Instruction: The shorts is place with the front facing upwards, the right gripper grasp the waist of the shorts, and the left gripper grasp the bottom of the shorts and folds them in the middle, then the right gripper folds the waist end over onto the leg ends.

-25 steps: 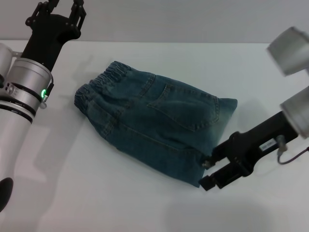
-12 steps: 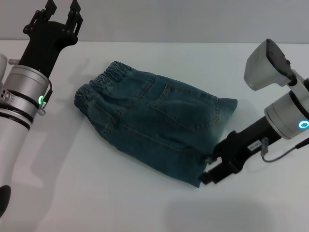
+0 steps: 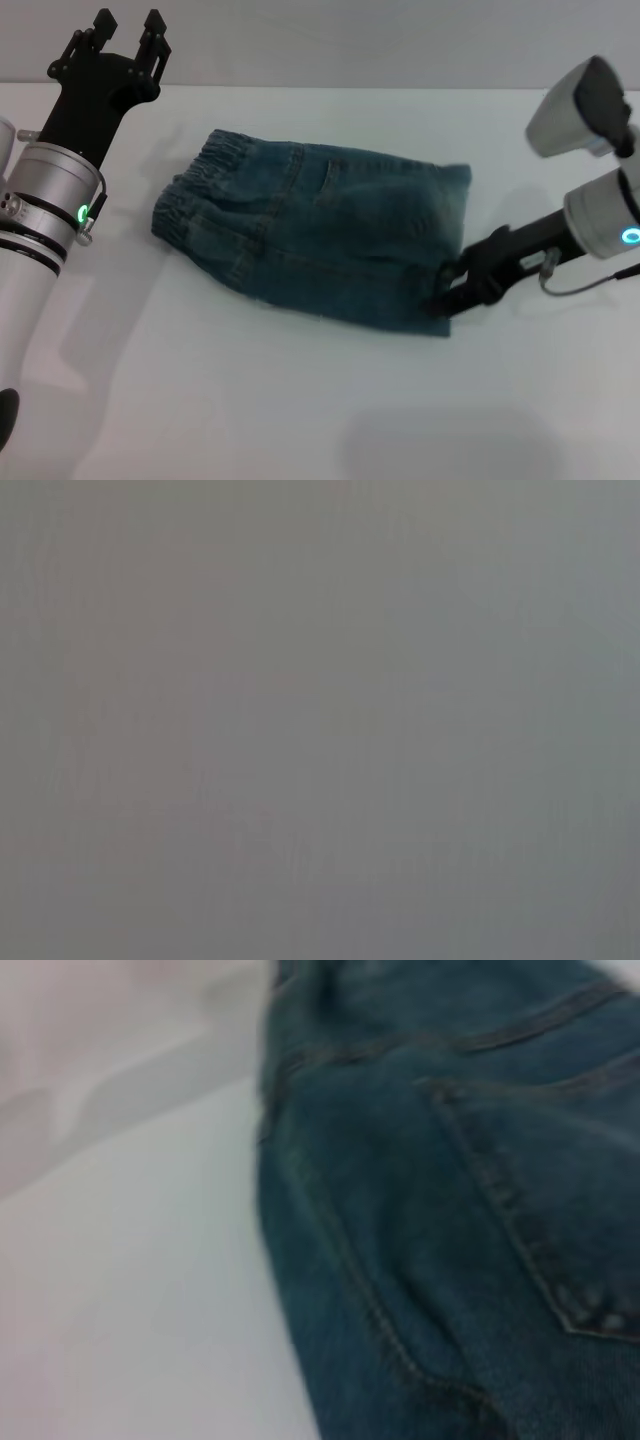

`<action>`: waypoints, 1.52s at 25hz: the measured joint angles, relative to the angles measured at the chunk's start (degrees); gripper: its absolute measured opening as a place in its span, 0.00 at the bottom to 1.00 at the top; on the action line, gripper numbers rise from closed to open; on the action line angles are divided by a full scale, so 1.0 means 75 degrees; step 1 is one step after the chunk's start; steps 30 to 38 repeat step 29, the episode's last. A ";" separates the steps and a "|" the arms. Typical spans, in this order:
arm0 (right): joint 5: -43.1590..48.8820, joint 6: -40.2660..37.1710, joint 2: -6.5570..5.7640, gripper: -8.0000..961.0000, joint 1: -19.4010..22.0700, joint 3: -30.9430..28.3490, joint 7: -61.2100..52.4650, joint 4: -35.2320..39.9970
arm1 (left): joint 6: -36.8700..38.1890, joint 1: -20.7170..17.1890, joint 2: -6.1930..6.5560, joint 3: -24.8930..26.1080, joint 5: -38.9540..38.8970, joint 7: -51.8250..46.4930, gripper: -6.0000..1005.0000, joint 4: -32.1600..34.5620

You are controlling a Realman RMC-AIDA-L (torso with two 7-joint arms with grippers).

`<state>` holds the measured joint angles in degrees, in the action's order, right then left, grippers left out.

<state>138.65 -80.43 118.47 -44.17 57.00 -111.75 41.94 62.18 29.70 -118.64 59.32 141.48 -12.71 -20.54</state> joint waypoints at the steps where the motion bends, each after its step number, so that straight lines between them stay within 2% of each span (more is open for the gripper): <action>1: -0.0001 0.0132 0.0000 0.68 0.0049 -0.0129 -0.0002 0.0027 | 0.0000 0.0000 0.0000 0.0000 0.0000 0.0000 0.57 0.0000; 8: -0.0086 0.0745 -0.0010 0.68 0.0396 -0.0938 -0.0001 0.0314 | -0.0042 0.0039 0.0019 0.0002 -0.0023 -0.0005 0.57 0.0065; 12: -0.0889 0.0724 0.0002 0.68 0.0919 -0.1119 0.0002 0.0882 | -0.0045 0.0022 0.0022 0.0037 -0.0043 -0.0002 0.57 0.0089; 16: -0.3311 0.0765 0.0018 0.68 0.2132 -0.1257 0.0667 0.1545 | -0.0008 -0.0031 0.0024 0.0068 -0.0050 -0.0009 0.57 0.0091; 18: -0.4904 0.0806 0.0020 0.68 0.2731 -0.1537 0.1700 0.1499 | 0.0024 -0.0177 0.0032 0.0159 -0.0054 -0.0009 0.57 0.0089; 21: -0.7105 0.0858 0.0033 0.68 0.3386 -0.2033 0.3918 0.0957 | 0.0104 -0.0309 0.0031 0.0230 -0.0056 -0.0009 0.57 0.0065; 23: -0.8433 0.0879 0.0041 0.68 0.3671 -0.2335 0.5661 0.0243 | 0.0965 -0.0649 0.0001 0.0245 -0.0060 0.0053 0.57 0.0047; 29: -1.2259 0.0650 0.0050 0.68 0.3847 -0.3119 1.0205 -0.2100 | 0.1778 -0.0890 0.0031 0.0340 -0.0056 0.0088 0.57 0.0163; 38: -1.2259 0.0650 0.0050 0.68 0.3847 -0.3119 1.0205 -0.2100 | 0.1778 -0.0890 0.0031 0.0340 -0.0056 0.0088 0.57 0.0163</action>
